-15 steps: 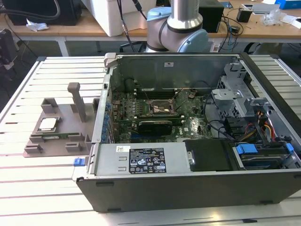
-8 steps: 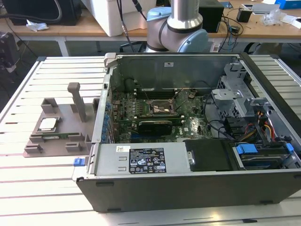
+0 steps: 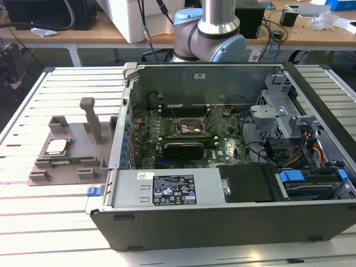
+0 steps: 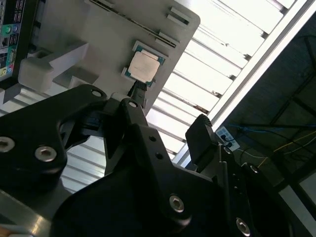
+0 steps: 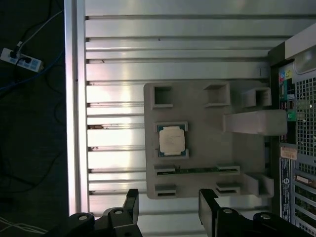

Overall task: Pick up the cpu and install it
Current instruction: 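Pick up the cpu and move it towards the insertion slot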

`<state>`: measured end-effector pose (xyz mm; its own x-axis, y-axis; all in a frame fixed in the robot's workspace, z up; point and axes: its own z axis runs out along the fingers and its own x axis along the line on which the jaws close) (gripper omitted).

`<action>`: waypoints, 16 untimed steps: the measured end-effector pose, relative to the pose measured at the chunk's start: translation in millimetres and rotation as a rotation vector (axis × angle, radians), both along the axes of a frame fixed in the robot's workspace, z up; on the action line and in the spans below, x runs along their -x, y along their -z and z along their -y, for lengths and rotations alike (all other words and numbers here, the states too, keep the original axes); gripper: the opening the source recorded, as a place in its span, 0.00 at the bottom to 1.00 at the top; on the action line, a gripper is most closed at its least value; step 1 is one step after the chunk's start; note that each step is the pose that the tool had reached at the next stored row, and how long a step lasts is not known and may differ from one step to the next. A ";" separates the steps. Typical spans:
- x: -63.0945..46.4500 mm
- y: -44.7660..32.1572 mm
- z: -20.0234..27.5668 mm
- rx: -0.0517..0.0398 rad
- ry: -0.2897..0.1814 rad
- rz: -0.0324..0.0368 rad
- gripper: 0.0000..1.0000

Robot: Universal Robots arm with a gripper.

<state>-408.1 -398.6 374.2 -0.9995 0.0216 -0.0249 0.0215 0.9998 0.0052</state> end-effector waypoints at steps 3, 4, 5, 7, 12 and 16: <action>0.0 2.5 0.0 0.0000 0.000 0.0001 0.60; 0.0 4.1 0.0 -0.0001 0.000 0.0001 0.60; 0.0 4.9 0.0 0.0000 0.000 0.0000 0.60; 0.0 6.9 0.0 0.0000 0.000 0.0001 0.60; -0.1 13.3 0.0 0.0000 0.000 0.0000 0.60; -0.1 17.1 0.0 0.0000 0.000 0.0001 0.60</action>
<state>-408.1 -398.6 357.1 -0.9995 0.0216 -0.0250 0.0215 0.9998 0.0052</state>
